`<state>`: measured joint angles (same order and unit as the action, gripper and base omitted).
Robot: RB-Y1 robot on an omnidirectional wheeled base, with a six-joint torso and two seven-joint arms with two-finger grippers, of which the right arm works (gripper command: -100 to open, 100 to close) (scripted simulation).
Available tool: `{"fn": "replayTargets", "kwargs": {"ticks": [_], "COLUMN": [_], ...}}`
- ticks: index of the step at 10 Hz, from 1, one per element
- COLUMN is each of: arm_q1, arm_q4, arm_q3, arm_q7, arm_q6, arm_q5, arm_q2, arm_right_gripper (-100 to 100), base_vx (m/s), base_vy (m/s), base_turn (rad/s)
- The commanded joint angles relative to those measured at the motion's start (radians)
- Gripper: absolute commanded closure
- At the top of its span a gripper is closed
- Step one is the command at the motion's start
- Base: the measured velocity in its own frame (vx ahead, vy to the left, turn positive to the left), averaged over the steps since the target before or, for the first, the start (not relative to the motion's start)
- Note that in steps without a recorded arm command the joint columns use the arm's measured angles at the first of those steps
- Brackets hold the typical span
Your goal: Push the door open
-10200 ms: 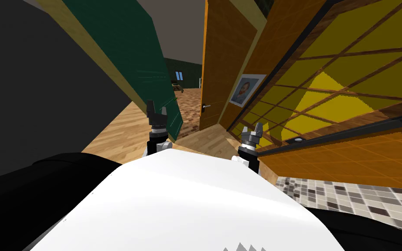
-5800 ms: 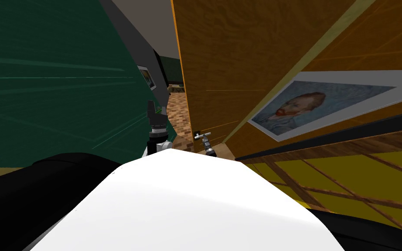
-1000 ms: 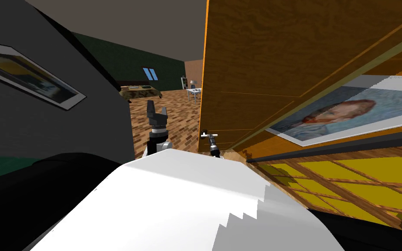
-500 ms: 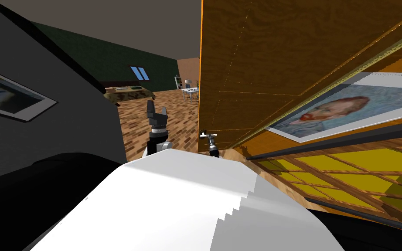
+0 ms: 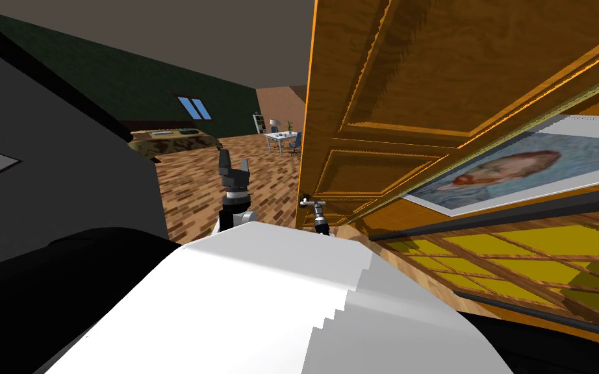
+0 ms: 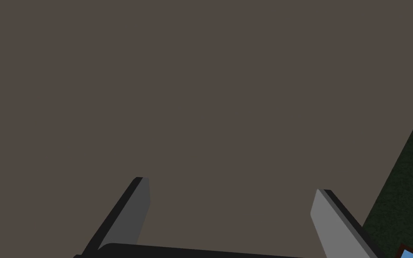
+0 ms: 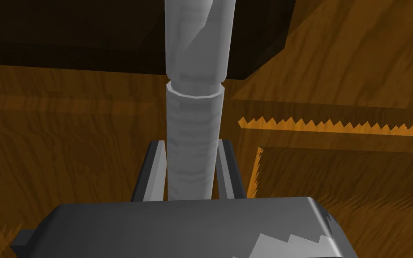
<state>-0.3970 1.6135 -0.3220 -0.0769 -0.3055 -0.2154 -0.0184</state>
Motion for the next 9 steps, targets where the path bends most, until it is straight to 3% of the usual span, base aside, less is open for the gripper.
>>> {"fn": "replayTargets", "kwargs": {"ticks": [1, 5, 6, 7, 9], "arm_q1": [0.005, 0.008, 0.008, 0.007, 0.006], "arm_q4": [0.006, 0.007, 0.009, 0.013, 0.014], "arm_q3": [0.023, 0.051, 0.054, 0.077, 0.09], "arm_q7": [0.001, 0.004, 0.005, 0.004, 0.004], "arm_q6": [0.006, 0.008, 0.007, 0.007, 0.007], "arm_q5": [0.007, 0.019, 0.018, 0.026, 0.031], "arm_q2": [0.004, 0.06, 0.051, 0.021, 0.008], "arm_right_gripper": [100, 100, 100, 100, 100], "base_vx": [0.192, 0.107, 0.035, 0.095, 0.145], "base_vy": [0.165, 0.162, 0.053, 0.072, 0.118], "base_turn": [-0.137, -0.113, -0.053, -0.085, -0.092]}}
